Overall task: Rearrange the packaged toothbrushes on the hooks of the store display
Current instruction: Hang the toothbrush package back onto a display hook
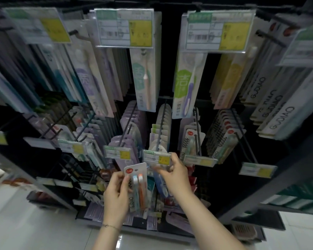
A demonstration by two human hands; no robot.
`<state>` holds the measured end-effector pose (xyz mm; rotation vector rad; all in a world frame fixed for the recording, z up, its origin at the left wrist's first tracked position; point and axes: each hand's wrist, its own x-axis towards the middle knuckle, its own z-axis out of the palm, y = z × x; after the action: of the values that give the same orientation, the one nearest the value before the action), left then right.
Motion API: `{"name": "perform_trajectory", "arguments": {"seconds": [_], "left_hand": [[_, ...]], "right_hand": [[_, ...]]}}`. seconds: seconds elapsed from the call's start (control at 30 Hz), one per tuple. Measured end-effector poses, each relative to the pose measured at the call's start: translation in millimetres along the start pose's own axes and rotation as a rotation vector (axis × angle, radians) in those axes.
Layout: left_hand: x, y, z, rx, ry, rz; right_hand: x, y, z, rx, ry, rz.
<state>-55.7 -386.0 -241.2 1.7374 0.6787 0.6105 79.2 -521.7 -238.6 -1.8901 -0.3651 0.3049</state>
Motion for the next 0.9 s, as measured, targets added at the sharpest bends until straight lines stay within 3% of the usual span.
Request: {"name": "perform_trajectory", "arguments": {"seconds": [0.3,0.9], "left_hand": [[-11,-2,-2,0.009,-0.015,-0.012],[-21,4,2,-0.018,-0.035,0.029]], "right_hand": [[5,1,17,-0.154,0.082,0.008],[0,0,16,-0.045,0.068,0.091]]}}
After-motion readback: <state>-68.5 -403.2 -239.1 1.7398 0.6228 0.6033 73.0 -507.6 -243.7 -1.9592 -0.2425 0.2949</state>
